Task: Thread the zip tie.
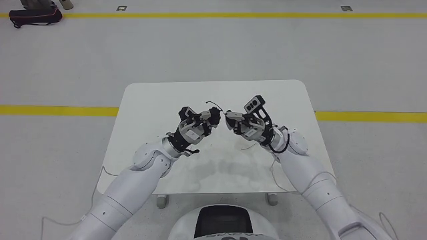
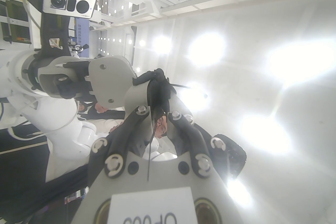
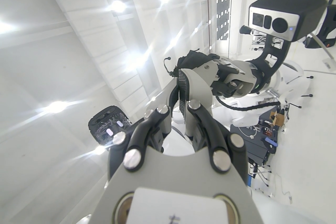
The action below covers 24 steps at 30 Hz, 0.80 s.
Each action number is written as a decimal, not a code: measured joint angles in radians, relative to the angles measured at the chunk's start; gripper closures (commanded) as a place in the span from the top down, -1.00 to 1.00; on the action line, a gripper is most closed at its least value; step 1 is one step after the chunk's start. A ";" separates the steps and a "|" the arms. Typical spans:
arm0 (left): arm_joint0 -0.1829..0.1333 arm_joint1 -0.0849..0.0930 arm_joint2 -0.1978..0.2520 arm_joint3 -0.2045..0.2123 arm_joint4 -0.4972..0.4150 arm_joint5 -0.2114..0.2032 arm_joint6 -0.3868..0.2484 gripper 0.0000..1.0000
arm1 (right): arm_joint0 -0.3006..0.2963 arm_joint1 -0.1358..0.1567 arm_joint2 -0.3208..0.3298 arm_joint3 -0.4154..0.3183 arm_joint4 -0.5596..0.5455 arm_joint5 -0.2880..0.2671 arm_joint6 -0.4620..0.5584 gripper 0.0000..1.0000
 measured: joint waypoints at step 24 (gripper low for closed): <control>0.000 0.000 0.000 0.000 0.000 0.000 0.000 -1.00 | -0.031 0.001 0.029 -0.005 -0.016 -0.005 -0.003 -1.00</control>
